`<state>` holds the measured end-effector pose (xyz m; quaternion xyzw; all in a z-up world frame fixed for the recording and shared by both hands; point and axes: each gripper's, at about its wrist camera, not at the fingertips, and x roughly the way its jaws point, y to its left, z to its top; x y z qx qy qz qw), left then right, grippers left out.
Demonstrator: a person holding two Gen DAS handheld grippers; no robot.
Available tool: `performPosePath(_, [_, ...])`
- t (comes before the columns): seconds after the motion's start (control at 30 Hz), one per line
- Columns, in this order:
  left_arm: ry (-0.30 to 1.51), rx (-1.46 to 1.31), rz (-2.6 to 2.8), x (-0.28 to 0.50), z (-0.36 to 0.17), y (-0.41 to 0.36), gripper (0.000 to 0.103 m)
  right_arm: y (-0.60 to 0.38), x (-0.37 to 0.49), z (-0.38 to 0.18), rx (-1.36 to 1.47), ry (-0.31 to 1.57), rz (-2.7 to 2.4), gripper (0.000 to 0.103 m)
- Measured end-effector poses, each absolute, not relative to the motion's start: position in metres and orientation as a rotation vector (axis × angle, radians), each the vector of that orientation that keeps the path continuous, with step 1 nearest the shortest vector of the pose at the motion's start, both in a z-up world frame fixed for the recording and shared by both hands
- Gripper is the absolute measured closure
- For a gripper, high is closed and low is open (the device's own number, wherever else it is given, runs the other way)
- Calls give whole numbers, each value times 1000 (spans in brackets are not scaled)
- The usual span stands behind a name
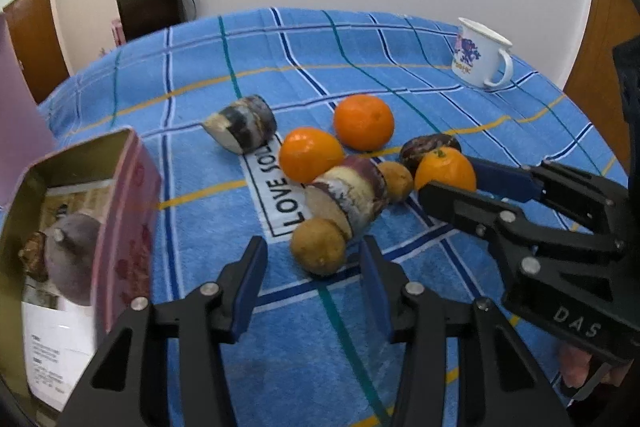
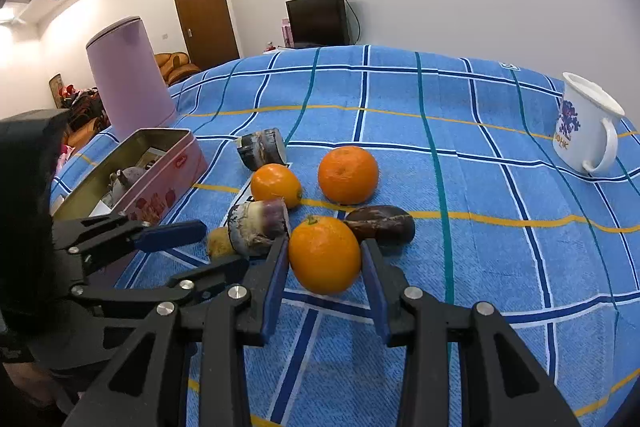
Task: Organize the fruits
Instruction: 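Grasp the kiwi-like brown fruit with the left tool while the right tool grasps an orange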
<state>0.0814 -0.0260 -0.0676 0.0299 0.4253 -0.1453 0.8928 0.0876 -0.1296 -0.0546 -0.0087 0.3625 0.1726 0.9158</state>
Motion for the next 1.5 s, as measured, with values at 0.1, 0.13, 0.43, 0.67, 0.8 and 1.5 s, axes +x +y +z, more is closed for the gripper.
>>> performPosePath(0.1, [891,45,-308,85,-69,-26,59,-130,89,-56,-12,755,361,64])
performPosePath(0.13, [889,47,-306,85,-70,-27,65,-129,89,-56,-13,757,366,64])
performPosePath(0.43, [865,43,-325,82,-67,-26,73,-128,90,-57,-14,764,378,64])
performPosePath(0.67, [788,49,-321,71,-56,-24,74,-128,87,-55,-14,747,381,64])
performPosePath(0.8, [764,60,-315,68,-53,-25,74,-128,85,-53,-16,736,391,64])
performPosePath(1.5, [642,31,-290,51,-38,-14,74,-127,73,-44,-28,652,407,64])
